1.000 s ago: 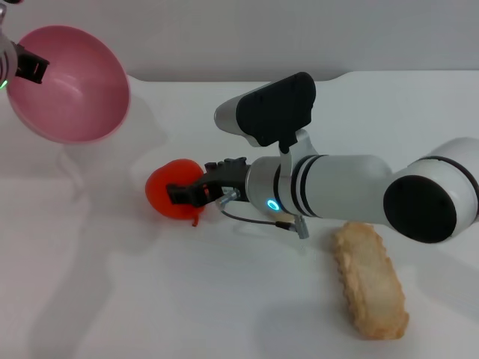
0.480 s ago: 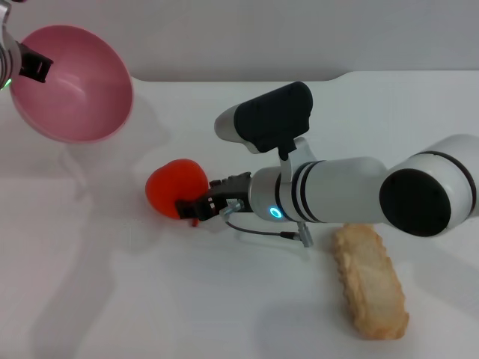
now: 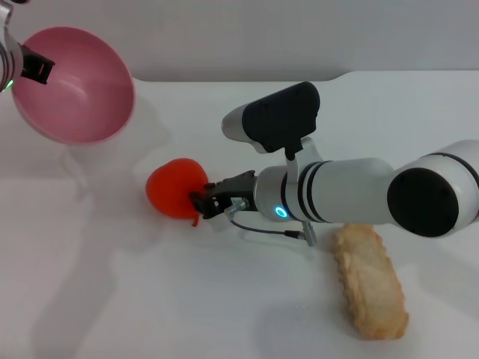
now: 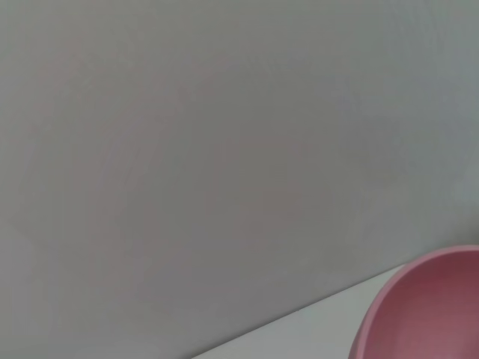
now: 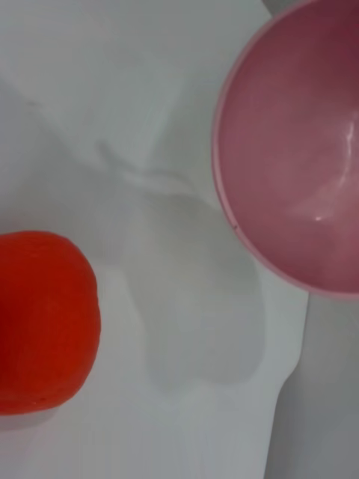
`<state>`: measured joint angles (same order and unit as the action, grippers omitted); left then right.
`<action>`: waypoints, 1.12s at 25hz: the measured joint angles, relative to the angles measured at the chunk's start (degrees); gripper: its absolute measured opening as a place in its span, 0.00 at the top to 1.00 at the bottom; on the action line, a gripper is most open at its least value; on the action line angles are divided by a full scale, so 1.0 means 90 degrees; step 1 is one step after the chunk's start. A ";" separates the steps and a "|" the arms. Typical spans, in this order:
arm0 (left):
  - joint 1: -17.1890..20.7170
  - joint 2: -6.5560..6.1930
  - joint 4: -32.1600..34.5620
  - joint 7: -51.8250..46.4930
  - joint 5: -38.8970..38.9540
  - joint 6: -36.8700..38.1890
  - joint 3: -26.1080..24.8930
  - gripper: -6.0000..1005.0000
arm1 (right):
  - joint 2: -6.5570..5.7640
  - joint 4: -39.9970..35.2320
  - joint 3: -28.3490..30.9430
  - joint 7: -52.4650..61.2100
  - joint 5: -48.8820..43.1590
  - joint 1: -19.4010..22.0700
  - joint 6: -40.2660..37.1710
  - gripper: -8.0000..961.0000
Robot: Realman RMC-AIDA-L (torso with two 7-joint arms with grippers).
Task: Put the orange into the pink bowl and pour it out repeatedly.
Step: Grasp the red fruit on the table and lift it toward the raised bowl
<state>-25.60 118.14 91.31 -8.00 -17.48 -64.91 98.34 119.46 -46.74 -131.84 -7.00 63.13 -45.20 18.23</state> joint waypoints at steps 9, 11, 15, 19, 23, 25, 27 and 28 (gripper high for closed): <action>-0.0002 -0.0002 0.0001 0.0000 -0.0001 -0.0006 0.0000 0.95 | -0.0031 -0.0260 0.0003 -0.0063 -0.0053 0.0109 0.0003 0.87; -0.0001 -0.0002 0.0003 0.0000 -0.0001 -0.0014 0.0000 0.95 | -0.0039 -0.0357 0.0052 -0.0073 -0.0135 0.0165 0.0005 0.95; -0.0011 -0.0005 0.0016 0.0000 -0.0001 -0.0037 0.0000 0.95 | -0.0054 -0.0723 0.0297 -0.0076 -0.0534 0.0421 0.0112 0.98; -0.0043 -0.0004 0.0016 0.0035 -0.0001 -0.0042 0.0000 0.95 | -0.0043 -0.0957 0.0596 -0.0077 -0.1002 0.0645 0.0185 0.99; -0.0112 0.0003 -0.0013 0.0056 0.0039 -0.0044 0.0023 0.95 | -0.0031 -0.0851 0.0605 -0.0079 -0.1003 0.0505 0.0136 0.98; -0.0158 -0.0001 -0.0047 0.0062 0.0059 -0.0046 0.0053 0.95 | -0.0017 -0.0882 0.0470 -0.0179 -0.1014 0.0465 0.0022 0.98; -0.0202 -0.0001 -0.0079 0.0064 0.0062 -0.0058 0.0073 0.95 | 0.0001 -0.0903 0.0270 -0.0324 -0.1011 0.0458 -0.0194 0.97; -0.0228 0.0001 -0.0103 0.0064 0.0062 -0.0075 0.0080 0.95 | 0.0009 -0.0892 0.0178 -0.0350 -0.0998 0.0449 -0.0304 0.97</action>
<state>-27.64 118.15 90.38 -7.42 -16.92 -65.58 99.06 119.54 -54.77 -130.23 -10.15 54.15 -41.16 15.50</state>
